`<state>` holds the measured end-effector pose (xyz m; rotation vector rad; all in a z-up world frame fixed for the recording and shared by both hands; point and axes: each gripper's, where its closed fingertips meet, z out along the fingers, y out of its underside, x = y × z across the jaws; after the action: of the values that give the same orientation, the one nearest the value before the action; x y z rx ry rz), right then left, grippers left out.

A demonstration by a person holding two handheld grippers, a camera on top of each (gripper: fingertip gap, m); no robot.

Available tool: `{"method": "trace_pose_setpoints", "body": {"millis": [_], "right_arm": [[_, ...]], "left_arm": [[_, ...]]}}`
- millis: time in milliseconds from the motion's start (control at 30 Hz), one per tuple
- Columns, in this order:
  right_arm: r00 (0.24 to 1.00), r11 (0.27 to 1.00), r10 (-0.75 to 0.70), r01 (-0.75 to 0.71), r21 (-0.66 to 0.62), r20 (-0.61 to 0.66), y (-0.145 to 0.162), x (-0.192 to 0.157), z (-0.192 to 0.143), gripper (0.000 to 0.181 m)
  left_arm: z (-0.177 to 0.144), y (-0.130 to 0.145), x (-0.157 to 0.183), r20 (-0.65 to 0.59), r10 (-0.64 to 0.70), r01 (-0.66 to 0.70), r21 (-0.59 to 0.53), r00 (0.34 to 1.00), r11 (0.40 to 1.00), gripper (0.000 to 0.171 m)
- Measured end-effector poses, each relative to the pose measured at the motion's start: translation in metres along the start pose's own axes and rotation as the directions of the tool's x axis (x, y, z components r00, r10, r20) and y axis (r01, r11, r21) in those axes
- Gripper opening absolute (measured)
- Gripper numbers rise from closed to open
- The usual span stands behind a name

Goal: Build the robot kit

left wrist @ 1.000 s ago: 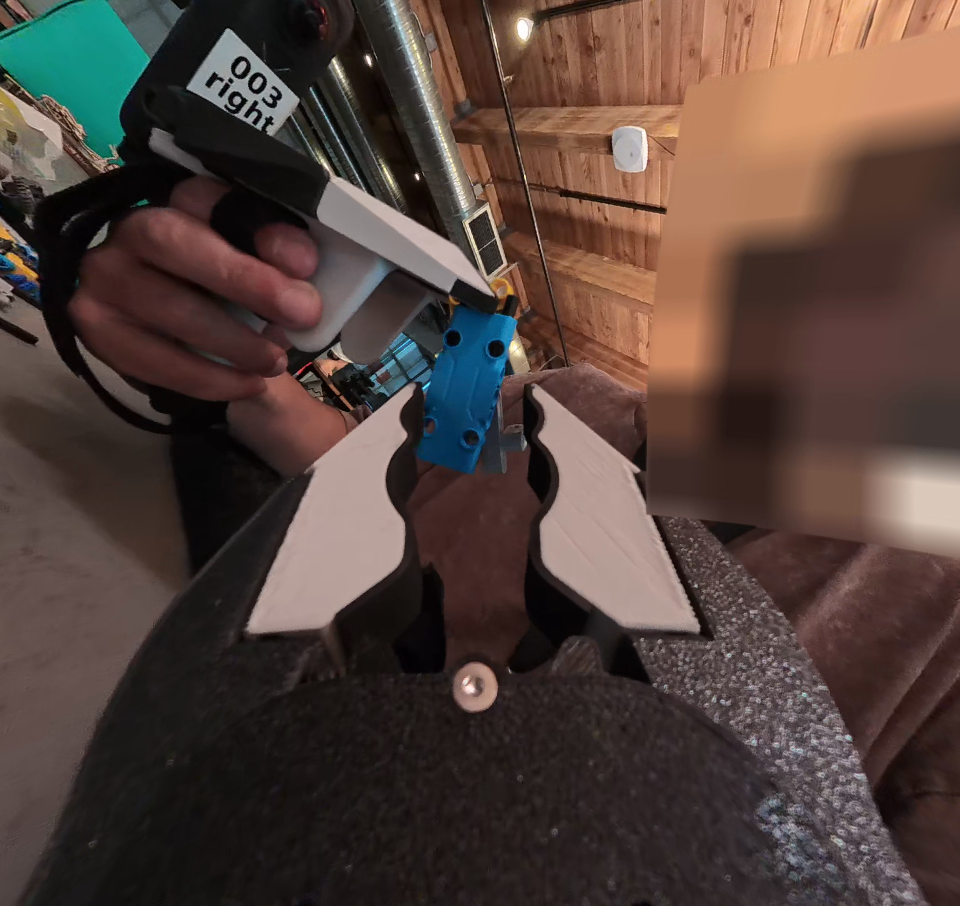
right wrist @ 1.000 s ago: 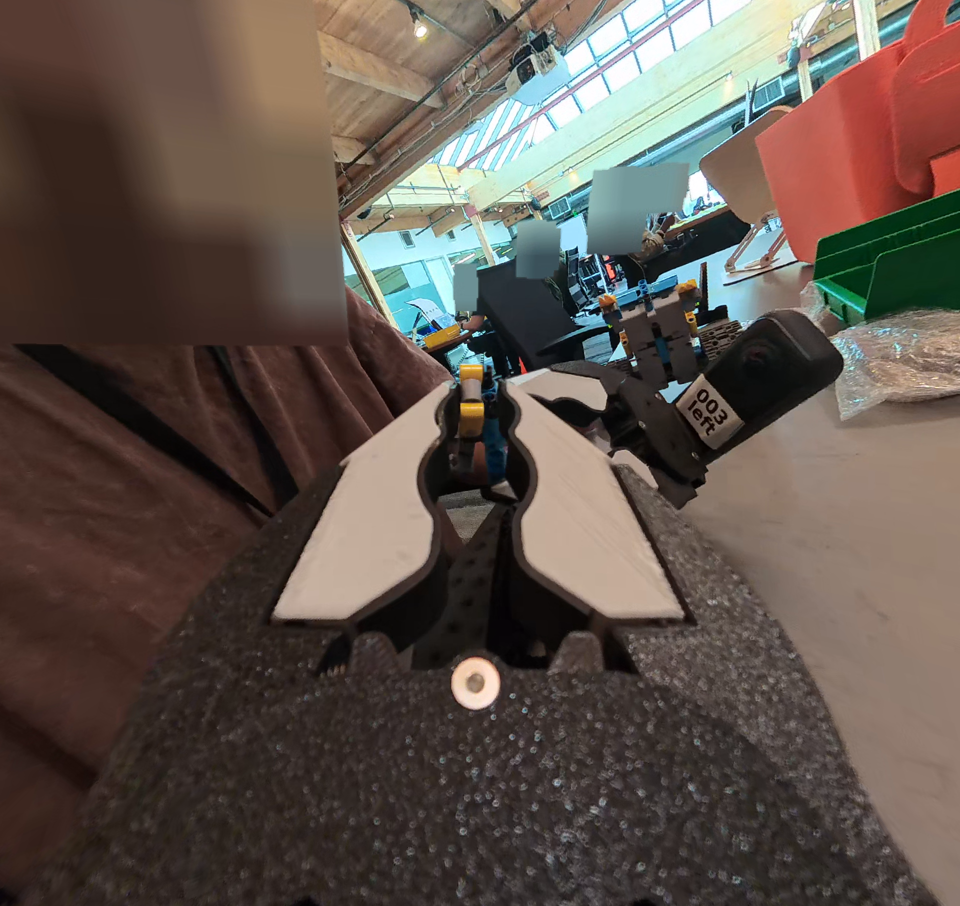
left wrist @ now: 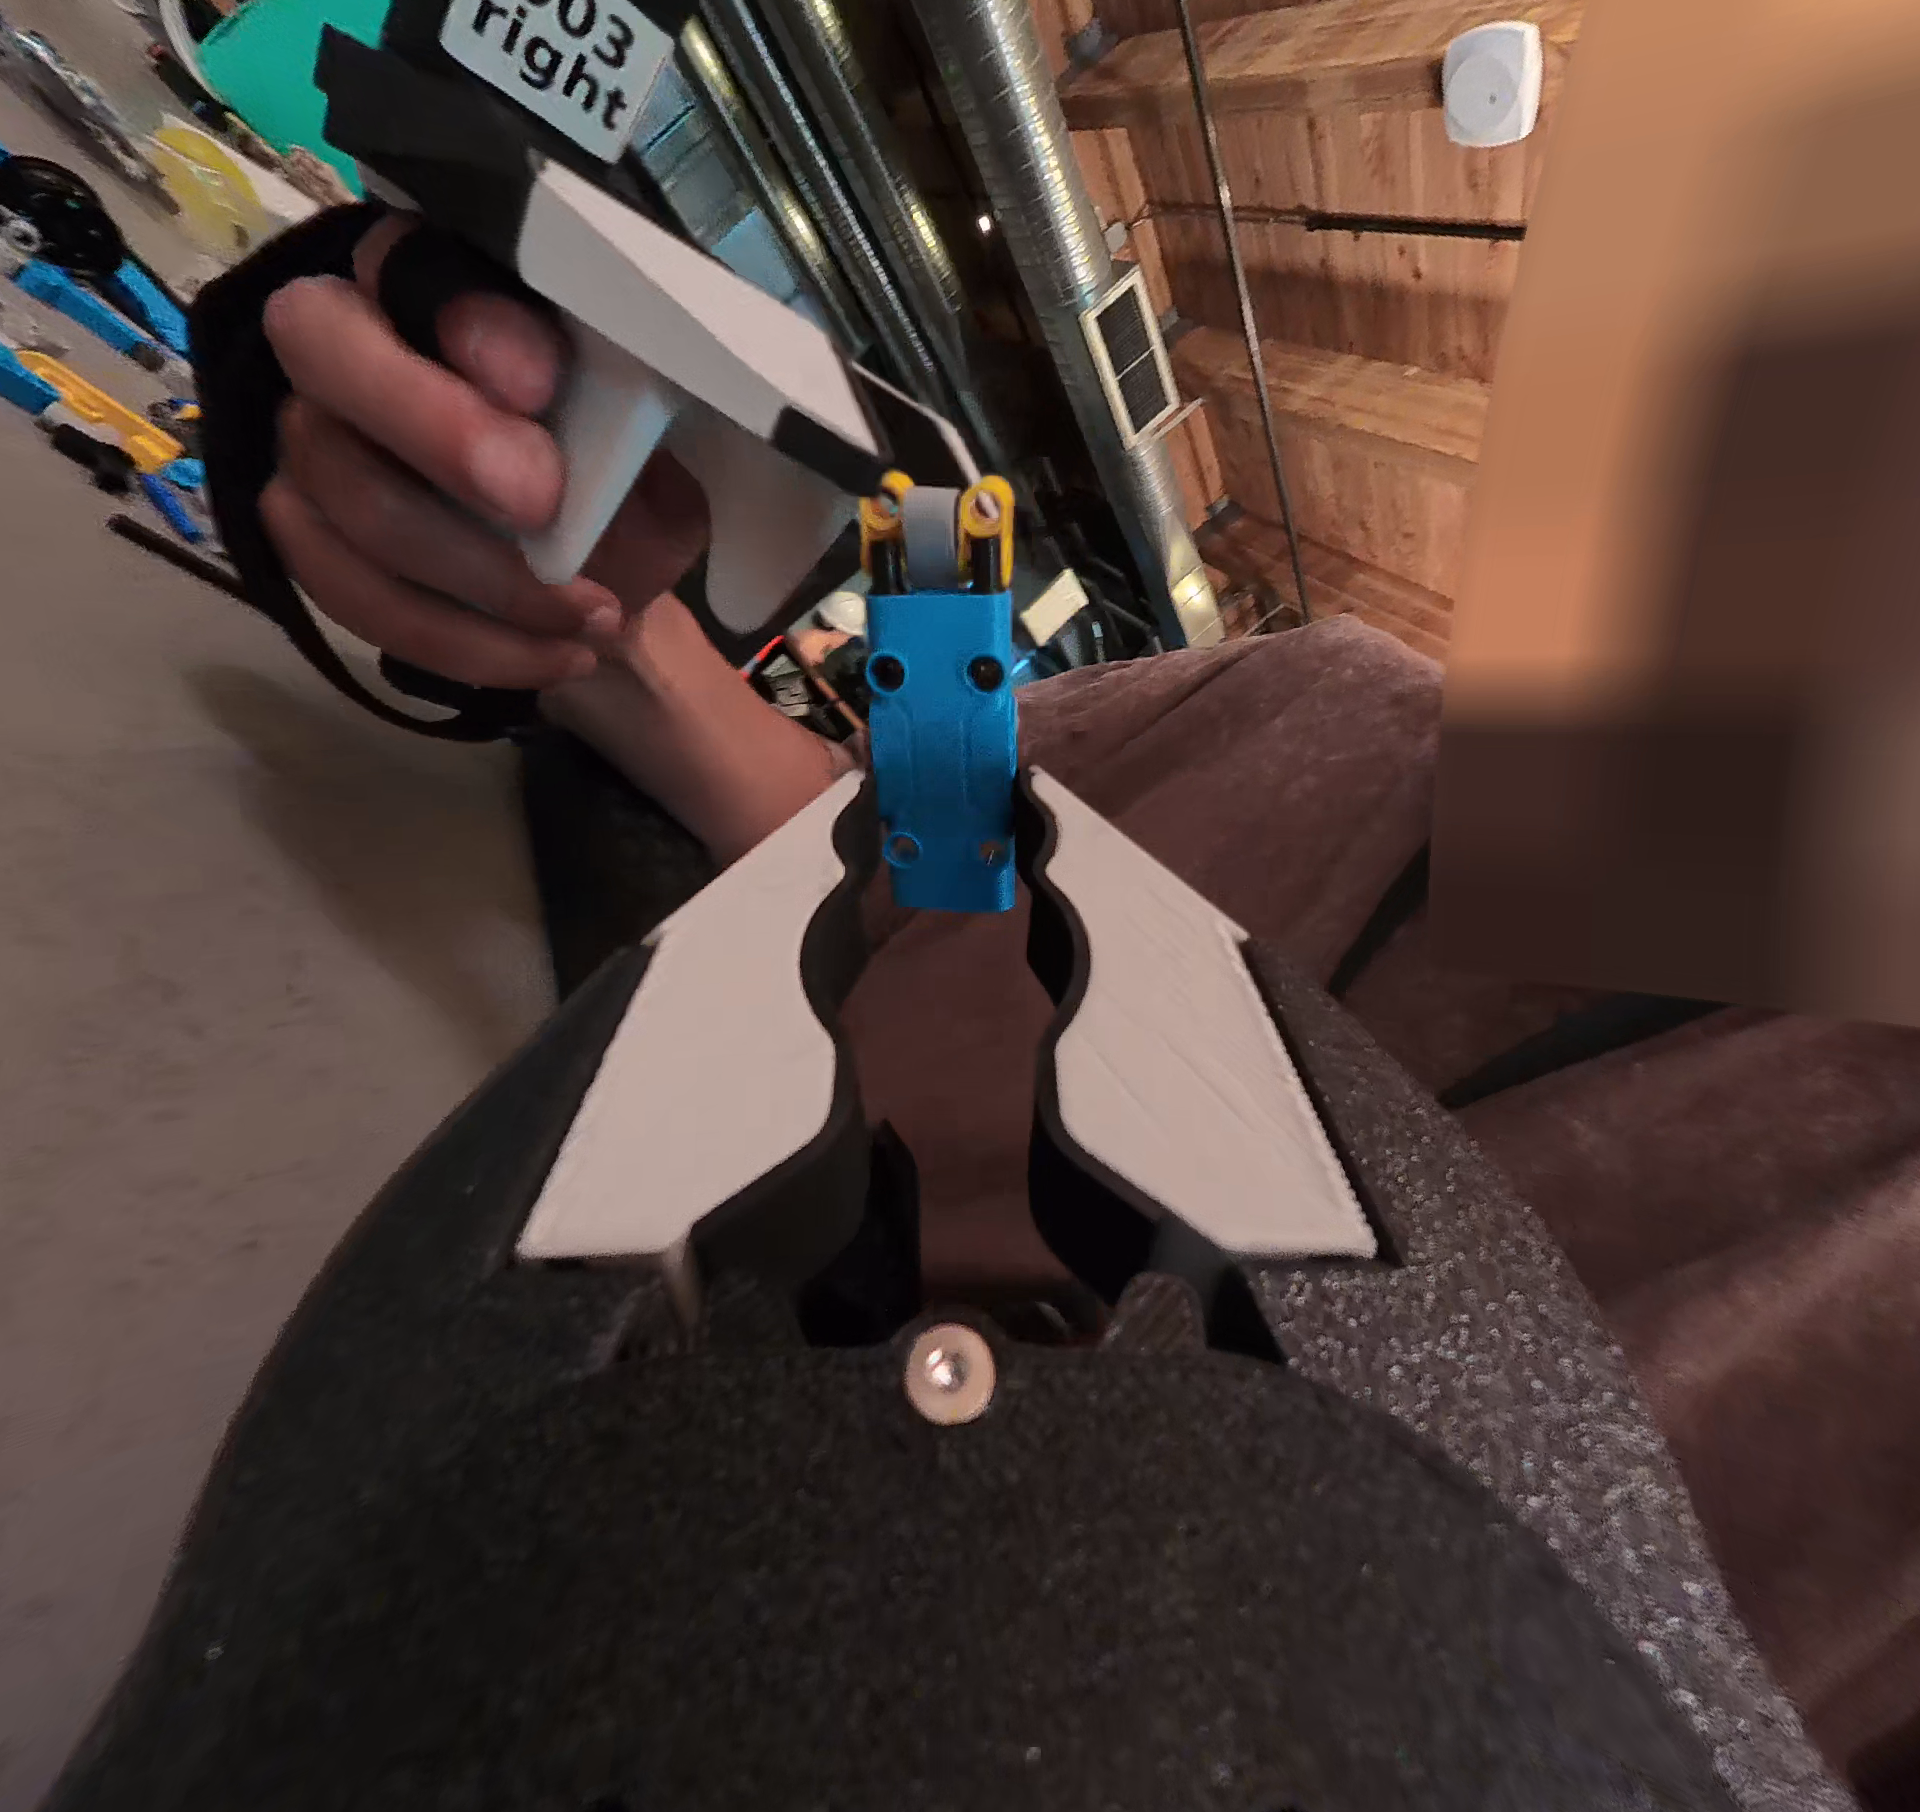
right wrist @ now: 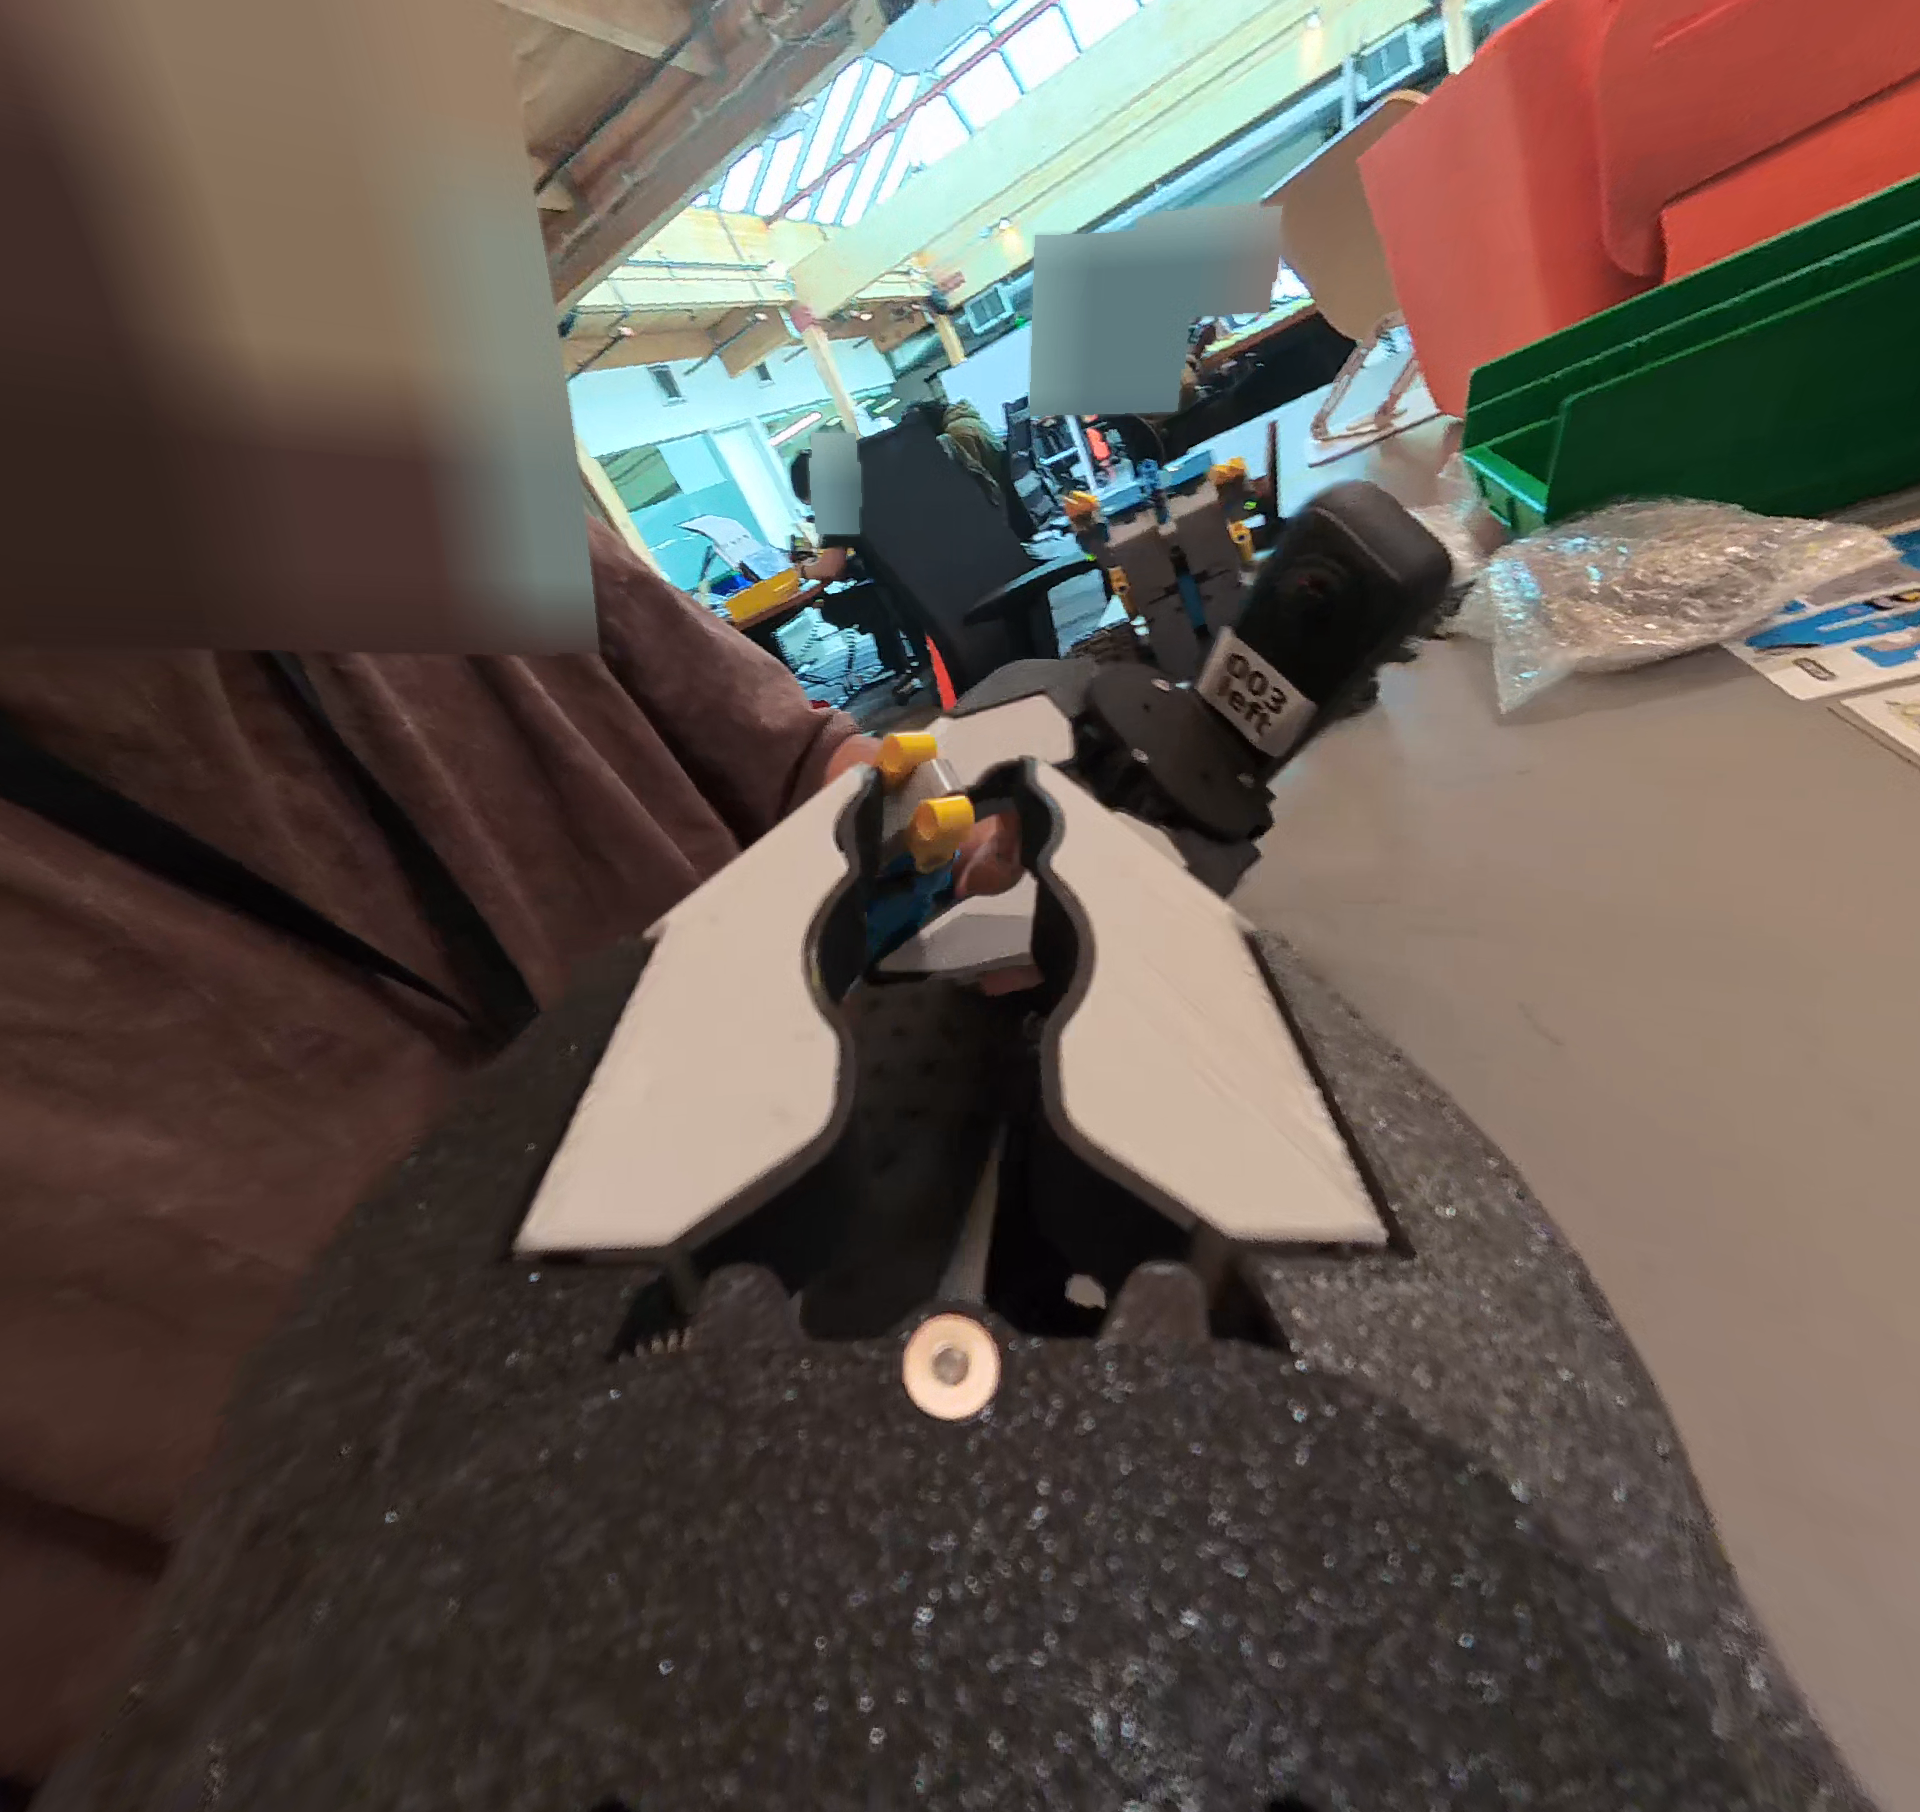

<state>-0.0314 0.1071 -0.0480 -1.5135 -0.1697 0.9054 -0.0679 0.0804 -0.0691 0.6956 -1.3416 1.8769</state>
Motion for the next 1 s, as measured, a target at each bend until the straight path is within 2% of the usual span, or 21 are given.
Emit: {"method": "trace_pose_setpoints", "body": {"millis": [67,133,267,400,567,667,833,1000], "right_arm": [[0.999,1.0,0.004,-0.004,-0.003,-0.041,0.002,0.008,0.0,0.032],[0.997,1.0,-0.03,0.029,-0.013,-0.078,0.003,0.012,0.0,0.031],[0.977,0.988,-0.156,0.152,-0.042,-0.144,0.003,0.014,0.001,0.02],[0.925,0.951,-0.303,0.279,-0.13,-0.23,0.009,0.021,0.002,0.02],[0.951,0.961,-0.223,0.179,-0.209,-0.213,0.029,0.028,0.005,0.02],[0.957,0.961,-0.197,0.146,-0.234,-0.214,0.036,0.032,0.006,0.02],[0.961,0.952,-0.209,0.158,-0.263,-0.179,0.043,0.027,0.011,0.025],[0.956,0.946,-0.238,0.189,-0.264,-0.169,0.042,0.024,0.011,0.021]], "left_arm": [[-0.002,0.0,-0.006,0.055,0.044,-0.043,-0.015,0.998,0.999,0.024],[-0.004,0.0,-0.013,0.118,0.092,-0.089,-0.033,0.989,0.995,0.024],[-0.007,-0.002,-0.021,0.203,0.172,-0.164,-0.051,0.964,0.985,0.024],[-0.011,0.0,-0.032,0.274,0.21,-0.194,-0.085,0.938,0.977,0.024],[-0.019,0.011,-0.055,0.417,0.363,-0.283,-0.243,0.833,0.928,0.024],[-0.019,0.016,-0.058,0.426,0.399,-0.298,-0.284,0.812,0.911,0.024],[-0.014,0.025,-0.056,0.389,0.4,-0.283,-0.324,0.83,0.903,0.024],[-0.014,0.025,-0.053,0.367,0.373,-0.268,-0.306,0.852,0.914,0.024]]}}
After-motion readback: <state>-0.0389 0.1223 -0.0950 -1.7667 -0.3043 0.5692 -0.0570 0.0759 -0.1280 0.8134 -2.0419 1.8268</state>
